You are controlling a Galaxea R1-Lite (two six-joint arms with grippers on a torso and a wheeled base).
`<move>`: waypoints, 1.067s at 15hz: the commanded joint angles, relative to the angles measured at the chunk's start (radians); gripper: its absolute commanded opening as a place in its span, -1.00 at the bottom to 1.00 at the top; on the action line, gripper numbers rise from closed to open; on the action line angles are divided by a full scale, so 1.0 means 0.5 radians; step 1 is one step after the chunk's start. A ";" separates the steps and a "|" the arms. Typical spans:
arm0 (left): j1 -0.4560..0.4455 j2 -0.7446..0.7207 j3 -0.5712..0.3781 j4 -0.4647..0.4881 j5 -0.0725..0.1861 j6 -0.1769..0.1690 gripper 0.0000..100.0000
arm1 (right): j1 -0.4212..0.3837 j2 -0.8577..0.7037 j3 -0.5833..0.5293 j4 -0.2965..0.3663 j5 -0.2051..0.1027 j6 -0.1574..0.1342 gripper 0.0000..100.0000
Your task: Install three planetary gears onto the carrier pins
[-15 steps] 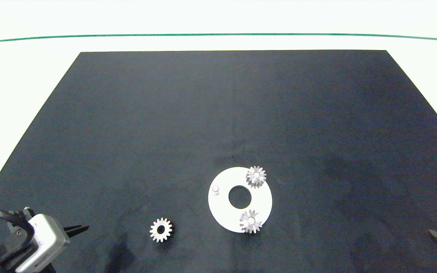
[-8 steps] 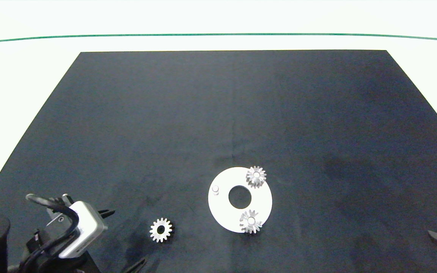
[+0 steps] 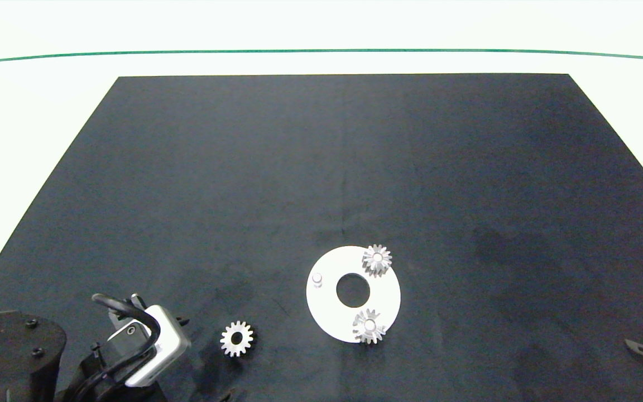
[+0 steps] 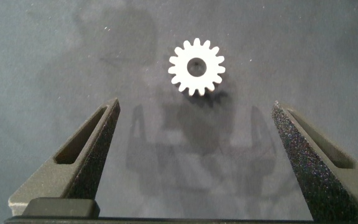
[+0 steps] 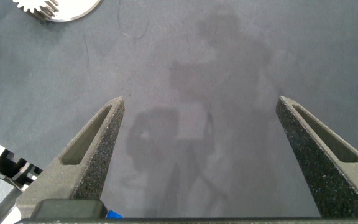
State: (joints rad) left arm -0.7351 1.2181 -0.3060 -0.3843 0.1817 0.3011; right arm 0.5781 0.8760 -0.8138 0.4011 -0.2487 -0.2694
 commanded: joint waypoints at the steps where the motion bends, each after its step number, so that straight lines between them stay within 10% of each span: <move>1: -0.012 0.098 -0.054 -0.008 0.005 0.002 1.00 | 0.004 0.009 0.002 0.008 -0.003 -0.004 1.00; 16: -0.048 0.353 -0.066 -0.179 0.063 -0.019 1.00 | 0.004 -0.031 0.002 0.014 -0.003 -0.026 1.00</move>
State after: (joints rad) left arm -0.7585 1.3826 -0.3396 -0.4719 0.2121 0.2885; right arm 0.5796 0.8619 -0.8130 0.4060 -0.2487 -0.2804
